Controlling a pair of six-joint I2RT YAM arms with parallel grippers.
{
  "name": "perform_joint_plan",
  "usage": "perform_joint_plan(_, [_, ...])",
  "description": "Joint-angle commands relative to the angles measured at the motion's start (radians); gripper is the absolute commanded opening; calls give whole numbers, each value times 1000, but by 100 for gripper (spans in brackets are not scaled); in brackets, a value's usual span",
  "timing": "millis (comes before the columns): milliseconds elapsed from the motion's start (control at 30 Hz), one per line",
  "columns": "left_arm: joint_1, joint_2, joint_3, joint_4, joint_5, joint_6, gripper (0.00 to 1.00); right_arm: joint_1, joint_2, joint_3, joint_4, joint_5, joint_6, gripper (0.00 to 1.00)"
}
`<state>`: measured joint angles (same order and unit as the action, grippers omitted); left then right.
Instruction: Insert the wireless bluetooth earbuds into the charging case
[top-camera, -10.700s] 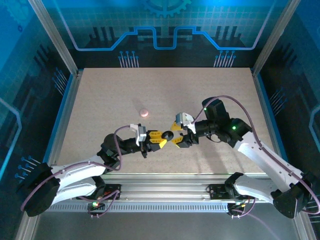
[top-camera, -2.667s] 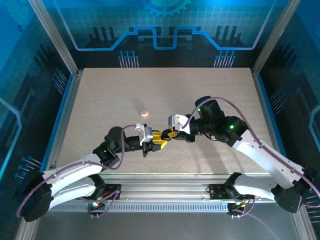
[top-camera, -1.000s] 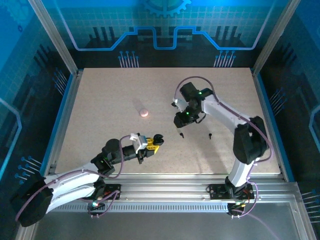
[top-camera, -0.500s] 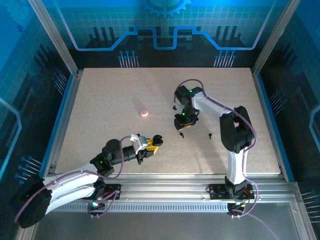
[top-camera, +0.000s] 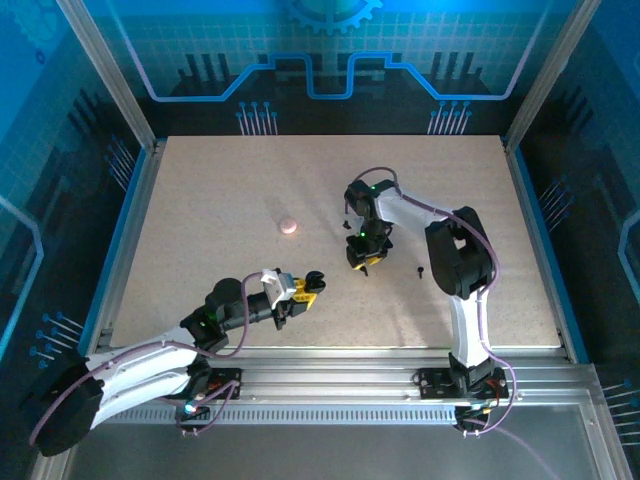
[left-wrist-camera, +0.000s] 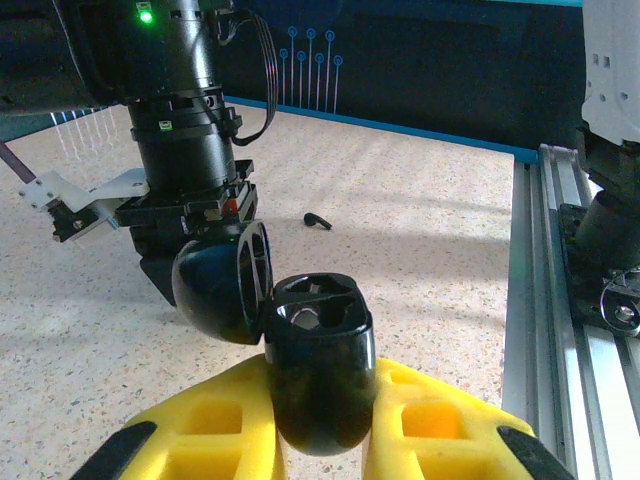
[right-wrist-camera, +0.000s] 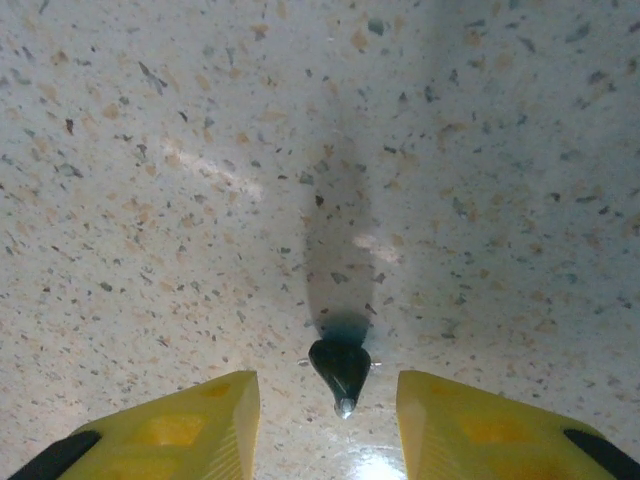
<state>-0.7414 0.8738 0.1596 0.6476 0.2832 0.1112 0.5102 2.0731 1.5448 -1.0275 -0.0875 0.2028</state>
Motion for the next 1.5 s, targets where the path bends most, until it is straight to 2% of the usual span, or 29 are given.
perform_joint_plan(0, [8,-10,3,0,-13,22,11,10,26,5,6,-30,20,38])
perform_joint_plan(133, [8,-6,6,-1,-10,24,12,10,36,-2,16,-39,29,34])
perform_joint_plan(567, [7,-3,5,0,-10,26,12,14,48,-29,16,15,45,35])
perform_joint_plan(833, [7,-2,5,-2,-9,27,12,17,37,-49,27,42,53,23])
perform_joint_plan(1000, [8,-2,4,-2,-11,28,12,17,7,-81,63,51,67,20])
perform_joint_plan(1267, [8,64,1,48,-39,21,12,17,-150,-202,183,61,135,16])
perform_joint_plan(1467, [7,215,6,215,-43,8,12,17,-367,-388,405,25,191,15])
